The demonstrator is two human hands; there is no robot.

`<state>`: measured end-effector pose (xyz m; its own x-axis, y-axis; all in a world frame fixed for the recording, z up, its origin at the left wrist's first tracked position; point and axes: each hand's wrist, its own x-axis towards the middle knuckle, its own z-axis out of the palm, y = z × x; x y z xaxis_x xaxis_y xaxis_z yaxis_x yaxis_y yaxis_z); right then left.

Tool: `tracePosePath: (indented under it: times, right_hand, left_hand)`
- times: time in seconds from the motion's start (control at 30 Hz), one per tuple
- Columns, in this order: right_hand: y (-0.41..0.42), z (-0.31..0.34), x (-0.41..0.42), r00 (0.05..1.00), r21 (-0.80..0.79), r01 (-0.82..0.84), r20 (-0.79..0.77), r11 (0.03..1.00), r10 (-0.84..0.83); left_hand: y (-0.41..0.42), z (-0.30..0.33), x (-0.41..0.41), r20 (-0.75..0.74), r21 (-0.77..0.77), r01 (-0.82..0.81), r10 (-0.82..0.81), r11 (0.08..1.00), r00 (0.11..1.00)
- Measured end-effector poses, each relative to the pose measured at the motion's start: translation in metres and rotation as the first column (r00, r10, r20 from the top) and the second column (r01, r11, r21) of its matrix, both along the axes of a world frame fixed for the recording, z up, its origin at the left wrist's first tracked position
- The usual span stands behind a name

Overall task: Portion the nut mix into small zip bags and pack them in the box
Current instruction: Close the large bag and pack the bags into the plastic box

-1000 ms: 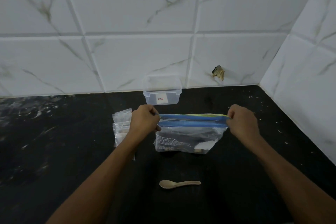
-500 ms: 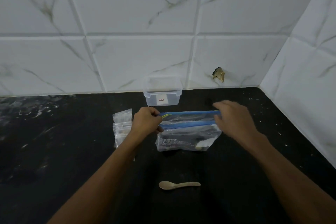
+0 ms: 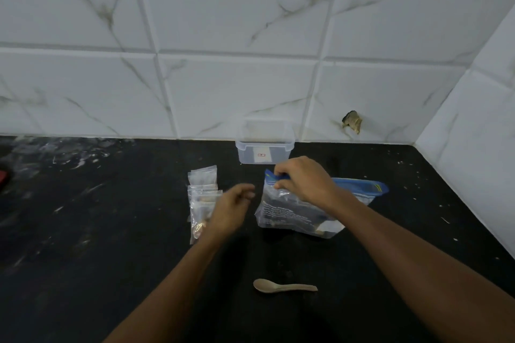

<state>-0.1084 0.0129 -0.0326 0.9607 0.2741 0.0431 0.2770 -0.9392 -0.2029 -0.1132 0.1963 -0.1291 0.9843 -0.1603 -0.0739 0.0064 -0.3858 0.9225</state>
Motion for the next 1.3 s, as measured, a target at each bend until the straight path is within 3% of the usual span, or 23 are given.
tracePosePath:
  times: [0.1, 0.23, 0.37, 0.47, 0.53, 0.67, 0.87, 1.03, 1.17, 1.23, 1.3]
  right_hand:
    - [-0.002, 0.003, 0.003, 1.000, 0.019, 0.022, -0.017, 1.000, -0.022]
    - [-0.007, 0.007, 0.001, 0.999, 0.042, 0.027, -0.028, 0.999, -0.026]
    - [-0.015, 0.013, -0.003, 0.997, 0.118, 0.045, -0.067, 0.992, -0.037]
    - [-0.018, 0.017, -0.005, 0.995, 0.169, 0.050, -0.089, 0.984, -0.036]
    - [-0.019, 0.019, -0.005, 0.995, 0.188, 0.055, -0.094, 0.981, -0.038]
    - [-0.023, 0.022, -0.005, 0.992, 0.204, 0.065, -0.119, 0.977, -0.042]
    - [-0.037, 0.070, 0.002, 0.994, 0.326, 0.113, -0.036, 0.939, -0.107]
    - [-0.040, 0.105, 0.009, 0.995, 0.233, 0.096, -0.026, 0.968, -0.092]
    - [-0.035, 0.097, 0.011, 0.996, 0.179, 0.076, -0.063, 0.981, -0.066]
    - [-0.033, 0.087, 0.011, 0.996, 0.176, 0.056, -0.072, 0.983, -0.044]
    - [-0.033, 0.079, 0.011, 0.996, 0.185, 0.034, -0.083, 0.982, -0.019]
  left_hand:
    - [-0.006, -0.033, -0.006, -0.091, 0.143, 0.188, -0.176, 0.972, 0.980]
    - [-0.022, -0.046, -0.005, -0.079, 0.072, 0.125, -0.120, 0.989, 0.990]
    - [-0.033, -0.046, -0.002, -0.208, -0.183, 0.040, -0.079, 0.982, 0.975]
    - [-0.038, -0.045, -0.003, -0.378, -0.418, -0.110, -0.063, 0.902, 0.924]
    - [-0.040, -0.045, -0.004, -0.437, -0.479, -0.162, -0.074, 0.863, 0.897]
    - [-0.045, -0.048, -0.006, -0.430, -0.450, -0.202, -0.013, 0.870, 0.903]
    - [-0.032, -0.065, -0.009, -0.433, -0.187, -0.278, 0.175, 0.942, 0.884]
    - [-0.036, -0.059, 0.002, -0.367, -0.072, -0.254, 0.211, 0.965, 0.906]
    - [-0.033, -0.044, -0.003, -0.337, 0.091, -0.190, 0.210, 0.978, 0.918]
    - [-0.030, -0.028, -0.007, -0.227, 0.130, -0.200, 0.226, 0.971, 0.947]
    - [-0.030, 0.002, -0.011, -0.023, -0.035, -0.209, 0.208, 0.977, 0.978]
